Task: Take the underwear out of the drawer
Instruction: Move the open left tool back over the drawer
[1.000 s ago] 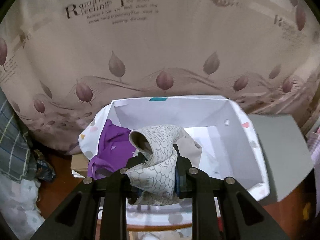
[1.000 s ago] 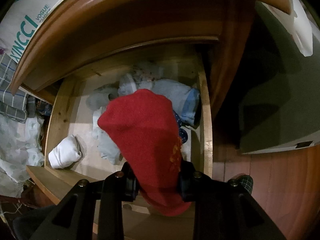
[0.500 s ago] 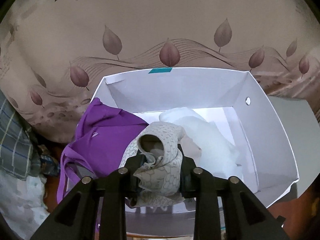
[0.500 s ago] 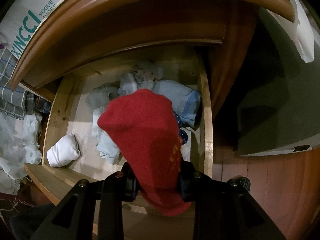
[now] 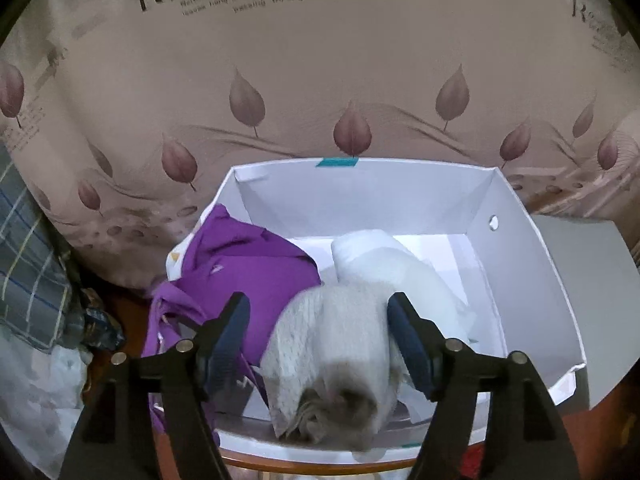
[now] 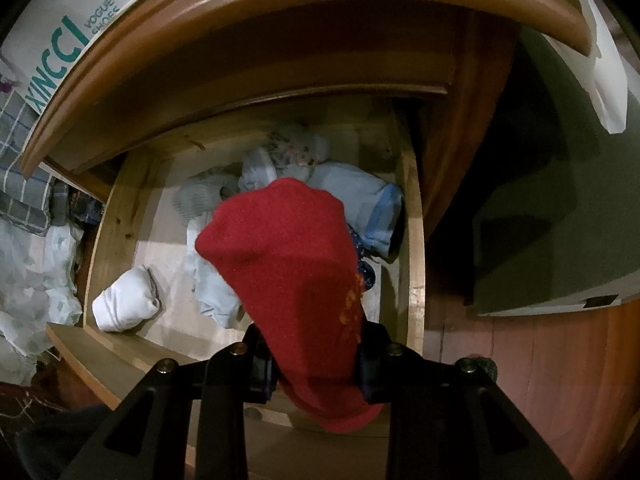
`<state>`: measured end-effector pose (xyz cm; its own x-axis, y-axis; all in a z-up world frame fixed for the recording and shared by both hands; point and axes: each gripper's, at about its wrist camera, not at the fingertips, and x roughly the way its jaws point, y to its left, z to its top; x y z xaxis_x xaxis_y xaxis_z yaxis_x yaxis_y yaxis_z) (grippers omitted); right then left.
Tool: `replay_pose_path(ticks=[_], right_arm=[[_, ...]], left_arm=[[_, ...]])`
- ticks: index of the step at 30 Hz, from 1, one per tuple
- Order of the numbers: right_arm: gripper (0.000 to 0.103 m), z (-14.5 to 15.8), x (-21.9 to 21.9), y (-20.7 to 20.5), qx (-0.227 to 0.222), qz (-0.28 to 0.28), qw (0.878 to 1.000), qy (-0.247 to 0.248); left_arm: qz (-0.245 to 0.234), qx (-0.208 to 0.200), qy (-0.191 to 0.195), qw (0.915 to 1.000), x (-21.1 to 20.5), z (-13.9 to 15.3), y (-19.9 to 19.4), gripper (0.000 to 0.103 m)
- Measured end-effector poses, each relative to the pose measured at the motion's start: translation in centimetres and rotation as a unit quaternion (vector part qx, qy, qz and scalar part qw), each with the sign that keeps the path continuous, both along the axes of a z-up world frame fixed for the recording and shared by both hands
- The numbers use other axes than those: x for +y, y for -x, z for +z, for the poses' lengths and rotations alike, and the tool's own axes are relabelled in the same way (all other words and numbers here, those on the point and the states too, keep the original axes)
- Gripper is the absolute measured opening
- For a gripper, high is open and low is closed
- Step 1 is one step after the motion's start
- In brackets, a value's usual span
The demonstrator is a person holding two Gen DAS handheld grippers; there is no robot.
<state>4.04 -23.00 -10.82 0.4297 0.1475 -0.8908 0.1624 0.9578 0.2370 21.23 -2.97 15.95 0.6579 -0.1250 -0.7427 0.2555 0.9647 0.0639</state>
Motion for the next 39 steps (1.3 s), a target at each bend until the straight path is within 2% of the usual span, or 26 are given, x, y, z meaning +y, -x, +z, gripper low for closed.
replay_pose_path(ticks=[8,13,17,19,21,25,28,32,34,36,39], right_arm=[[0.029,0.1,0.2,0.0,-0.001,0.005,1.0,0.006],[0.029,0.0,0.3,0.0,-0.002,0.005,1.0,0.007],[0.029,-0.1,0.4,0.0,-0.002,0.008,1.0,0.013],[0.029,-0.1,0.5,0.0,-0.004,0.007,1.0,0.016],[0.029,0.1,0.6,0.0,-0.009,0.006,1.0,0.021],[0.029,1.0,1.4,0.3,-0.035,0.013,0.997,0.065],[0.029,1.8,1.3,0.8,-0.057,0.012,0.997,0.05],[0.029,2.8,1.6,1.0,-0.065,0.011,0.995,0.081],[0.029,3.4,1.9,0.8,-0.068,0.009,0.993,0.096],[0.029,4.0,2.2,0.7,-0.067,0.011,0.991,0.114],[0.029,5.1,2.4,0.3,-0.061,0.009,0.989,0.131]], left_arm=[[0.01,-0.033,0.026,0.9991,2.1,2.8,2.9,0.074],[0.047,-0.082,0.015,0.9954,4.9,4.2,6.8,0.078],[0.082,-0.103,0.0,0.9913,7.9,3.6,10.0,0.079],[0.111,-0.103,-0.006,0.9885,9.7,2.4,11.3,0.082],[0.139,-0.097,-0.005,0.9856,11.2,0.9,12.2,0.09],[0.196,-0.068,-0.018,0.9781,14.2,-3.9,12.9,0.09],[0.234,-0.038,-0.042,0.9707,16.1,-8.2,12.7,0.09],[0.282,0.002,-0.056,0.9579,18.5,-13.6,12.3,0.09],[0.304,0.019,-0.049,0.9511,19.4,-15.6,12.3,0.09],[0.31,0.034,-0.044,0.9493,19.8,-17.1,12.4,0.09],[0.293,0.062,-0.036,0.9534,20.1,-18.2,12.0,0.09]])
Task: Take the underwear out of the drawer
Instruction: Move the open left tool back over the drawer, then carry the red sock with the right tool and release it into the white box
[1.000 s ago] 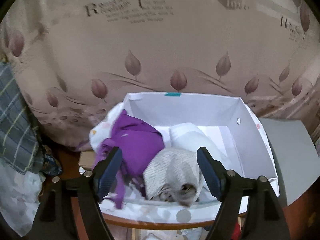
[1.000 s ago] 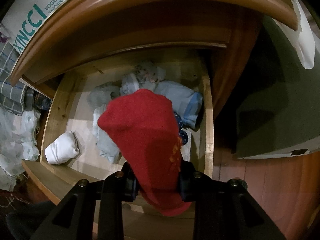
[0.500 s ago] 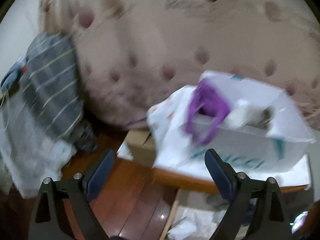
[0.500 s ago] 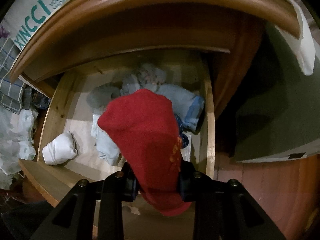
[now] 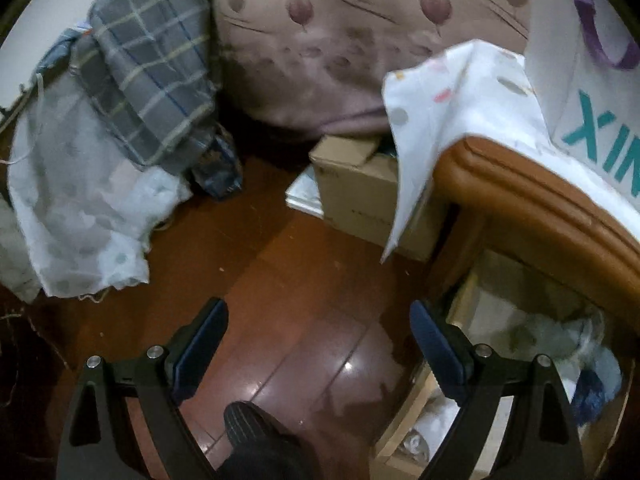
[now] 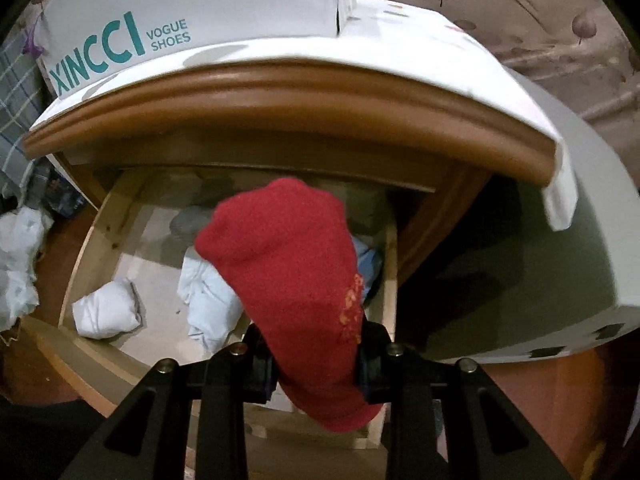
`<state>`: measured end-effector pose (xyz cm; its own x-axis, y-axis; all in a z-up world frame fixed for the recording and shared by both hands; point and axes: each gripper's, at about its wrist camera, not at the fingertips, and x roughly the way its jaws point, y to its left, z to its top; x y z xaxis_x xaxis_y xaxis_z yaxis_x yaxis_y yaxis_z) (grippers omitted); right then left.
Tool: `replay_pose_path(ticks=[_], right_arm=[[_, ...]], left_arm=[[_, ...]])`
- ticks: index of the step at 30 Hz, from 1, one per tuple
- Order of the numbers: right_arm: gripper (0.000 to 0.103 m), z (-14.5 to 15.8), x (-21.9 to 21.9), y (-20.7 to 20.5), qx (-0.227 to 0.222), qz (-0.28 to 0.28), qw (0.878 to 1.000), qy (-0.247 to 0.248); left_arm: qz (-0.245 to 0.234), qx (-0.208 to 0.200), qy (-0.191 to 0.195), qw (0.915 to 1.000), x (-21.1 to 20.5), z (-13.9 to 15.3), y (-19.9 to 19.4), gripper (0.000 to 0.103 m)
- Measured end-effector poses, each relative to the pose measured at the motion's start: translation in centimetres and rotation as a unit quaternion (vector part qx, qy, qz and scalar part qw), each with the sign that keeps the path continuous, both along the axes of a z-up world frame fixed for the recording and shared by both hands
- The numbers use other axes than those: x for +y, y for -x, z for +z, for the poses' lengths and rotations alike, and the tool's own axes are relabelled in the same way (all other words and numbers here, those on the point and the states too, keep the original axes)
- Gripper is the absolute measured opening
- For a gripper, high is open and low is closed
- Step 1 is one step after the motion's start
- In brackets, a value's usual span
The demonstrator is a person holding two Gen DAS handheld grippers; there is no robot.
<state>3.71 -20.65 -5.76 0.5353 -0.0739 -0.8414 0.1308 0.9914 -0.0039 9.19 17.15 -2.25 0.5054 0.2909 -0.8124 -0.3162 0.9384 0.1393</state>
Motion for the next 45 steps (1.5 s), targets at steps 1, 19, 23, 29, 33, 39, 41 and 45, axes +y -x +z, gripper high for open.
replay_pose_path(ticks=[1,19,23,29,33,39,41,45], right_arm=[[0.029,0.5,0.1,-0.1,0.0,-0.001,1.0,0.008],[0.029,17.5,0.5,1.5,-0.082,0.039,0.996,-0.004],[0.029,22.4,0.9,-0.1,-0.113,0.05,0.992,-0.003],[0.029,27.1,1.3,-5.1,-0.13,0.055,0.99,0.004],[0.029,28.2,1.4,-9.3,-0.138,0.041,0.989,0.019],[0.029,26.3,1.8,-15.5,-0.089,0.036,0.995,0.021],[0.029,24.7,1.6,-17.4,-0.061,0.025,0.998,0.014],[0.029,21.6,1.3,-19.6,-0.016,0.004,1.0,0.017]], left_arm=[[0.0,0.003,0.001,1.0,0.1,0.0,-0.1,0.09],[0.031,-0.015,0.028,0.999,2.1,1.1,-0.2,0.09],[0.033,-0.018,0.021,0.9991,2.5,1.3,-0.3,0.09],[0.055,-0.026,0.026,0.9978,4.1,1.8,0.0,0.09],[0.074,-0.024,0.026,0.9966,5.3,1.8,0.0,0.09],[0.085,-0.024,0.022,0.9958,6.5,1.9,0.0,0.09],[0.086,-0.027,0.021,0.9957,6.8,2.1,0.1,0.09],[0.093,-0.039,0.019,0.9947,7.5,2.5,0.6,0.09]])
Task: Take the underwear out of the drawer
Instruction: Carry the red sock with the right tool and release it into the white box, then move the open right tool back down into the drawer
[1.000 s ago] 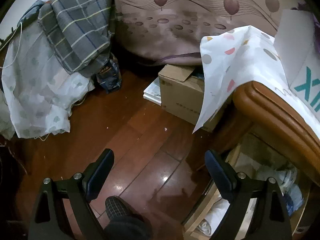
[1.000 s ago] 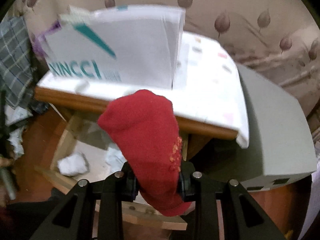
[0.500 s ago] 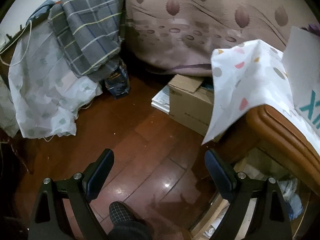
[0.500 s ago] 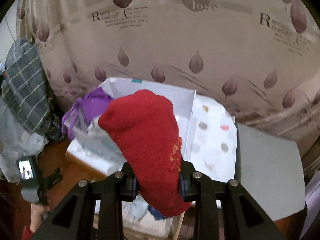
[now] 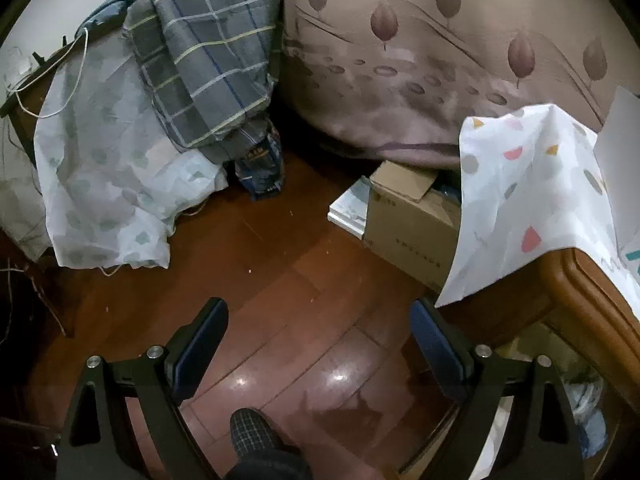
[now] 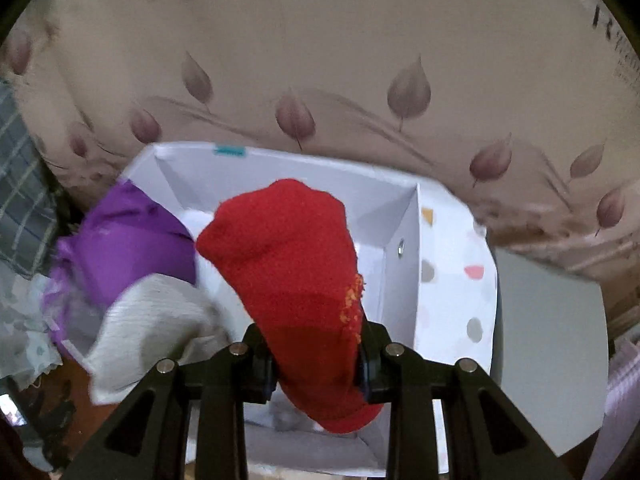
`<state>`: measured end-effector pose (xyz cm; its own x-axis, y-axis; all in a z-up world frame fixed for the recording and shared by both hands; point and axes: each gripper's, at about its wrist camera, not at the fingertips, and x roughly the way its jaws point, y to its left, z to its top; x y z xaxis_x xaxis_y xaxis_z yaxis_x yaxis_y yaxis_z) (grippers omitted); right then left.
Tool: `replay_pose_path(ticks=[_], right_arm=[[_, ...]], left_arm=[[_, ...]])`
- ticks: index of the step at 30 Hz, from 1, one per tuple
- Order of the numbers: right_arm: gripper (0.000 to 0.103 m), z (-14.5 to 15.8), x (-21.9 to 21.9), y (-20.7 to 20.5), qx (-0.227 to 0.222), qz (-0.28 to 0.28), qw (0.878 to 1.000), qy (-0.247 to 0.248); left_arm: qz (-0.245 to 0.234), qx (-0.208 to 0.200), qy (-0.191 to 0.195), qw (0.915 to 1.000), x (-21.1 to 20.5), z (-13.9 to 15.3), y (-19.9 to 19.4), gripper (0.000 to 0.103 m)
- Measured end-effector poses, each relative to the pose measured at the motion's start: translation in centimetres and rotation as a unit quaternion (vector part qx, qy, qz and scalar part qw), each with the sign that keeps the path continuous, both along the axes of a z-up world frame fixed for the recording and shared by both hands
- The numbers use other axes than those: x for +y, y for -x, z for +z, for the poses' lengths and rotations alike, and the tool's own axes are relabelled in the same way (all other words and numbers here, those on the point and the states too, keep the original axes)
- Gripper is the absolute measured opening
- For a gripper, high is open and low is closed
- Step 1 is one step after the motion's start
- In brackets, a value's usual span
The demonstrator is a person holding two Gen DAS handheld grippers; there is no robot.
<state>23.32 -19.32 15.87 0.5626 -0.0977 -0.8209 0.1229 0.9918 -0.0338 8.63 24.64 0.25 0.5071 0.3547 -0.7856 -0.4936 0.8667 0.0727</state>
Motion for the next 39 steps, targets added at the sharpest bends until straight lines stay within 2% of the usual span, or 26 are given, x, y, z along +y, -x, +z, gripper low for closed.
replay_pose_path(ticks=[6,9,12,14,17,21,24,27,30,33,36,39], right_arm=[[0.031,-2.8,-1.0,-1.7,0.037,-0.016,0.999,-0.015],[0.034,-3.4,-0.6,-2.0,0.041,-0.013,0.999,0.013],[0.043,-3.3,0.0,-2.1,0.043,-0.003,0.999,0.018],[0.054,-3.1,0.3,-1.9,0.035,0.0,0.999,0.029],[0.055,-2.4,0.7,-1.3,0.02,0.009,0.999,0.042],[0.055,-0.1,0.1,1.5,-0.025,0.013,0.998,0.049],[0.055,1.3,0.2,5.4,-0.049,0.055,0.997,0.039],[0.055,1.2,0.5,10.6,-0.049,0.122,0.991,0.028],[0.055,-0.4,1.1,14.6,-0.031,0.172,0.984,0.042],[0.055,-4.5,1.6,17.5,0.017,0.225,0.973,0.046],[0.055,-8.9,2.1,18.2,0.062,0.26,0.963,0.047],[0.055,-14.6,3.3,17.3,0.102,0.292,0.95,0.042]], left_arm=[[-0.012,0.0,-0.001,0.9999,0.3,0.1,0.1,0.09],[-0.022,-0.003,-0.002,0.9998,0.0,0.2,-0.1,0.09],[-0.036,0.0,0.003,0.9994,-0.6,0.0,-0.3,0.09],[-0.045,-0.001,0.005,0.999,-1.1,0.0,-0.5,0.09],[-0.064,-0.007,0.01,0.9979,-1.8,0.1,-0.6,0.09],[-0.102,-0.002,0.019,0.9946,-3.3,-0.1,-0.8,0.09],[-0.126,0.001,0.009,0.992,-4.5,-0.1,-0.8,0.09],[-0.135,0.0,-0.005,0.9909,-5.2,0.0,-0.8,0.09],[-0.139,0.004,0.016,0.9902,-5.1,-0.2,-0.8,0.091],[-0.129,0.009,0.029,0.9912,-4.8,-0.5,-0.7,0.09],[-0.124,0.01,0.039,0.9914,-4.5,-0.7,-0.7,0.091],[-0.128,0.014,0.053,0.9902,-4.4,-1.0,-0.8,0.09]])
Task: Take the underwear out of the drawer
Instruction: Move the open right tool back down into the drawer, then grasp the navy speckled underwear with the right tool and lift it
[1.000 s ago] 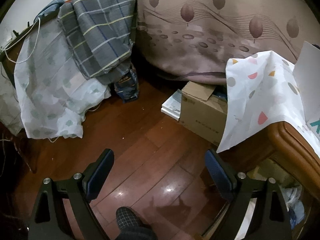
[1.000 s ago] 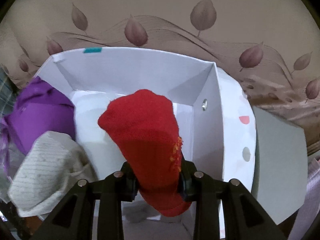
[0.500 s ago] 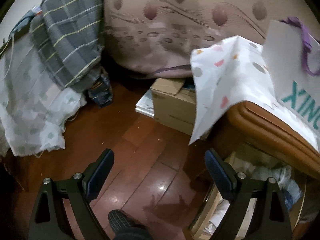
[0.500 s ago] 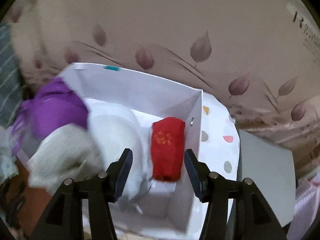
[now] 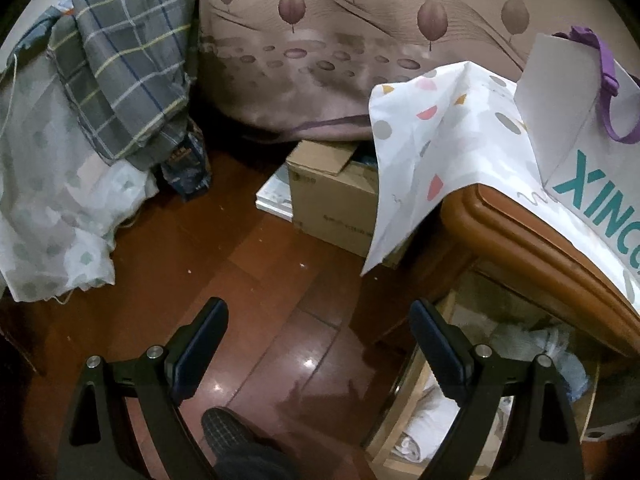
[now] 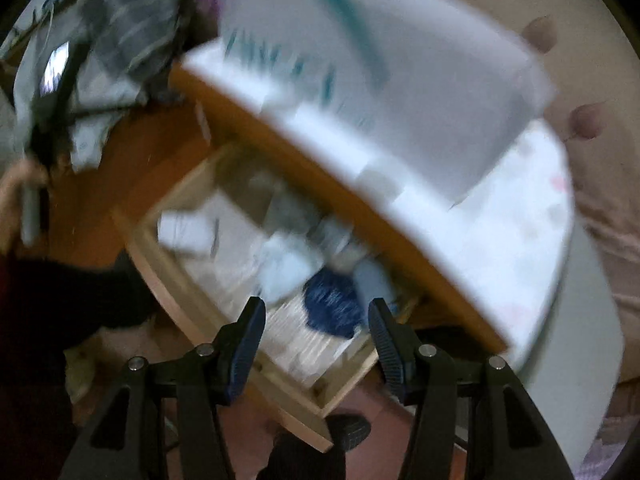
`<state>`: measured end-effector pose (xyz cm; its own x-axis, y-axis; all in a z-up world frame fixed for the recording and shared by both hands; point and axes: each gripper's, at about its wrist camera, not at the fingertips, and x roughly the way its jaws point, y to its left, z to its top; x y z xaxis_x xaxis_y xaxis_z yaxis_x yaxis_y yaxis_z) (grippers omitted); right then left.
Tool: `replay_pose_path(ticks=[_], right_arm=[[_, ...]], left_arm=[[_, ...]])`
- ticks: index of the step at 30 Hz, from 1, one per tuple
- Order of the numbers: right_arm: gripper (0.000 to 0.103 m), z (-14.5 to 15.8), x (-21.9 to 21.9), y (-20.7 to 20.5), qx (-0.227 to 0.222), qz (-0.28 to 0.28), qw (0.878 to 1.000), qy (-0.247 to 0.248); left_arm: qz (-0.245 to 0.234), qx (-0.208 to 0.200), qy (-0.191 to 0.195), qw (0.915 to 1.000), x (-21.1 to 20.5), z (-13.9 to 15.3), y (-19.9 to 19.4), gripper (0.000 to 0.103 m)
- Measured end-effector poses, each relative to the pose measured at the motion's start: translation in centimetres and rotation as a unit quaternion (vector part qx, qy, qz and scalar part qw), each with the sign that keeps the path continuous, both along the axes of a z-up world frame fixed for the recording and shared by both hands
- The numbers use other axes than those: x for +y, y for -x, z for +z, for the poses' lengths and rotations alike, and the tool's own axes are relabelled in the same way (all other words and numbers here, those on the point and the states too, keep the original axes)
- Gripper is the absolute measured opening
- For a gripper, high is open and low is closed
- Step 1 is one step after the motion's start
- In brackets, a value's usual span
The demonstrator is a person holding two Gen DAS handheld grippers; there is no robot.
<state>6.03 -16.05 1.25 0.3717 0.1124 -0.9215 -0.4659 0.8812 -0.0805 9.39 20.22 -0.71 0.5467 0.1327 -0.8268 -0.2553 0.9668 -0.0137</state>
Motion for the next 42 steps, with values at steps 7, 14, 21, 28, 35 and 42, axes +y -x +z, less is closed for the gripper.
replay_pose_path(ticks=[7,14,21,28,35,42], right_arm=[[0.055,-9.4,2.0,-3.2,0.029,0.083,0.994,0.068],[0.055,-14.4,1.9,-4.7,0.027,0.118,0.986,0.117],[0.055,-17.1,2.0,-6.4,0.035,0.142,0.979,0.14],[0.059,-18.1,1.0,-7.5,0.049,0.139,0.982,0.114],[0.059,-18.4,-0.6,-7.7,0.068,0.13,0.985,0.089],[0.062,-19.0,-2.2,-6.4,0.095,0.117,0.986,0.073]], left_arm=[[-0.011,0.008,-0.01,0.9999,-0.7,-0.4,-0.5,0.091],[-0.029,0.024,-0.001,0.9993,-1.5,-1.1,-0.9,0.091],[-0.047,0.037,0.019,0.9981,-2.3,-1.7,-1.2,0.09],[-0.069,0.041,0.002,0.9968,-3.6,-2.1,-1.2,0.091],[-0.087,0.04,0.002,0.9954,-4.2,-2.1,-1.2,0.091],[-0.113,0.044,0.0,0.9926,-5.2,-2.2,-1.0,0.091]])
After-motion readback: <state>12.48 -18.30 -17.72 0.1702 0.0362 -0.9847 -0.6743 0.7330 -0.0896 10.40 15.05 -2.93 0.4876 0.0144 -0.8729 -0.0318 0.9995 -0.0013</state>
